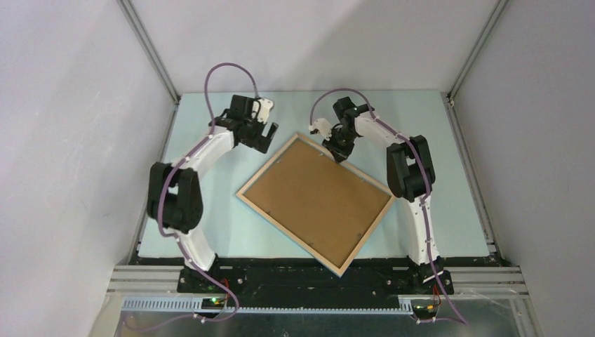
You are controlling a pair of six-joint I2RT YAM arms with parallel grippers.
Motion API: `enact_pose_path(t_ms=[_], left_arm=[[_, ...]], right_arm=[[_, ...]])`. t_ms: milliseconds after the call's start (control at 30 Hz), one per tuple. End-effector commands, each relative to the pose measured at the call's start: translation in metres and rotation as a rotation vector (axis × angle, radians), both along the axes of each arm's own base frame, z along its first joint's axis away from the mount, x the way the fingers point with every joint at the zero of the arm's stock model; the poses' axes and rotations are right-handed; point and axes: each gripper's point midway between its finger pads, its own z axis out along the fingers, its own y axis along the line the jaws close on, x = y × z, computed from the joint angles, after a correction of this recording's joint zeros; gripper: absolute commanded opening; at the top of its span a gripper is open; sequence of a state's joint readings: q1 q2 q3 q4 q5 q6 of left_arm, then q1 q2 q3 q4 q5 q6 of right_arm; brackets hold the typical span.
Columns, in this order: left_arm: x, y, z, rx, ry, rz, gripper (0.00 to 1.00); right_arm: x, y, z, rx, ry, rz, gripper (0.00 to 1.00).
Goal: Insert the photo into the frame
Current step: Adjust the photo frame at the center of the board, then install the photo frame at the center of the board.
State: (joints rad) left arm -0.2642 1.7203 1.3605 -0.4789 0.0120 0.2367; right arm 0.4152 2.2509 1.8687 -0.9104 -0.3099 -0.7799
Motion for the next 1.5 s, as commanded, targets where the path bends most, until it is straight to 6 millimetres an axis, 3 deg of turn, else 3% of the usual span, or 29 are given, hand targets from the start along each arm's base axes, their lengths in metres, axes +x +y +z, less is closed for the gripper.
enact_pose_path(t_ms=[0,200,400,700,1233,1467], left_arm=[[0.003,-0.028,-0.016,-0.031,0.087,-0.070,1.00],[-0.008,-0.050,-0.049,-0.034,0.193,-0.116,0.97],[-0.016,-0.059,-0.067,-0.045,0.259,-0.127,0.94],[-0.022,-0.061,-0.082,-0.035,0.310,-0.127,0.91],[-0.014,-0.057,-0.090,0.007,0.317,-0.119,0.60],[-0.011,-0.058,-0.090,0.010,0.314,-0.124,0.53]], right_arm=[[0.016,0.015,0.024,0.033,-0.066,0.123,0.00],[0.018,0.022,0.023,0.054,-0.067,0.170,0.00],[0.010,0.026,0.014,0.071,-0.027,0.183,0.00],[-0.004,0.027,0.001,0.069,0.018,0.193,0.00],[-0.016,0.031,-0.012,0.062,0.050,0.180,0.00],[-0.020,0.029,-0.014,0.055,0.056,0.177,0.00]])
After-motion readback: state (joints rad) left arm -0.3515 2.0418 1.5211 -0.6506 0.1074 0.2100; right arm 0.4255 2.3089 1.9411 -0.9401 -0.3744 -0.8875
